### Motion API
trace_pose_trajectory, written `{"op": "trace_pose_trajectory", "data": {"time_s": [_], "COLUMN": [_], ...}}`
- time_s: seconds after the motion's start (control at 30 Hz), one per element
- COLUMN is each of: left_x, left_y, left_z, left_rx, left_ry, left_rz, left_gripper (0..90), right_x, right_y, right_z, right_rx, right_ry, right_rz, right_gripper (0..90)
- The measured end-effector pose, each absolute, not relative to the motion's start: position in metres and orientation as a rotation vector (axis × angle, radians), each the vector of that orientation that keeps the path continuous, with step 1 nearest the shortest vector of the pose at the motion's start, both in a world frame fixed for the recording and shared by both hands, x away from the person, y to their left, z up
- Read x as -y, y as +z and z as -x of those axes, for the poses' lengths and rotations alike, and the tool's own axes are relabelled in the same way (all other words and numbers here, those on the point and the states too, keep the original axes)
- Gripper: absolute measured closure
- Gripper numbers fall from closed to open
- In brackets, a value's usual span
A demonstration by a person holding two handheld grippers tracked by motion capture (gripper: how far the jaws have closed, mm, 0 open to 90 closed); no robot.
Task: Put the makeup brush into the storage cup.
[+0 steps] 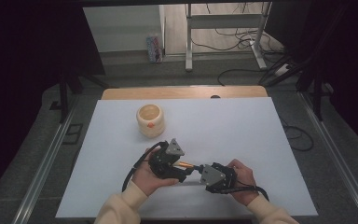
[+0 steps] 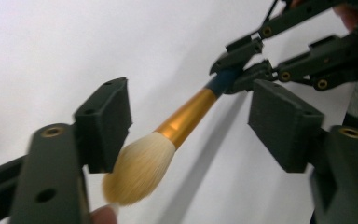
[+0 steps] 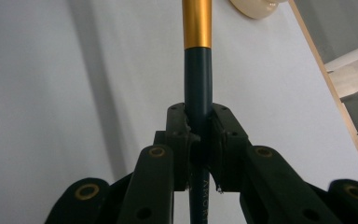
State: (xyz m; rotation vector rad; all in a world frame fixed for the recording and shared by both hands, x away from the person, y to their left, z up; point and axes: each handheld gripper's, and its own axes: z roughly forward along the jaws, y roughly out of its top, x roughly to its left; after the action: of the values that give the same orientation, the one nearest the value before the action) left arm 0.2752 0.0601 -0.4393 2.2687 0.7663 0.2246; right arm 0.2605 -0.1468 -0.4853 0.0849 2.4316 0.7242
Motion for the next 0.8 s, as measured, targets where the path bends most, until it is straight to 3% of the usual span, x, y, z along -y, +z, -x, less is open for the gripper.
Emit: {"op": "trace_pose_trajectory", "data": {"time_s": [0.17,0.33,0.8], "left_x": [-0.067,-0.081,-0.114], "left_y": [-0.435,-0.430,-0.437], "left_z": [-0.273,-0.271,-0.269], "left_rx": [-0.795,-0.824,-0.922], "left_ry": [0.273,0.318,0.256], "left_rz": [-2.217,-2.162,-2.052], "left_gripper": [22.7,21.4,19.0], "right_x": [0.147,0.150,0.155], "right_y": [-0.485,-0.483,-0.480], "right_z": [-0.260,-0.262,-0.266], "right_rx": [-2.428,-2.422,-2.420], "right_ry": [0.726,0.747,0.794], "right_rz": [-0.090,-0.121,-0.191], "right_gripper": [78.8,78.9,78.9]}}
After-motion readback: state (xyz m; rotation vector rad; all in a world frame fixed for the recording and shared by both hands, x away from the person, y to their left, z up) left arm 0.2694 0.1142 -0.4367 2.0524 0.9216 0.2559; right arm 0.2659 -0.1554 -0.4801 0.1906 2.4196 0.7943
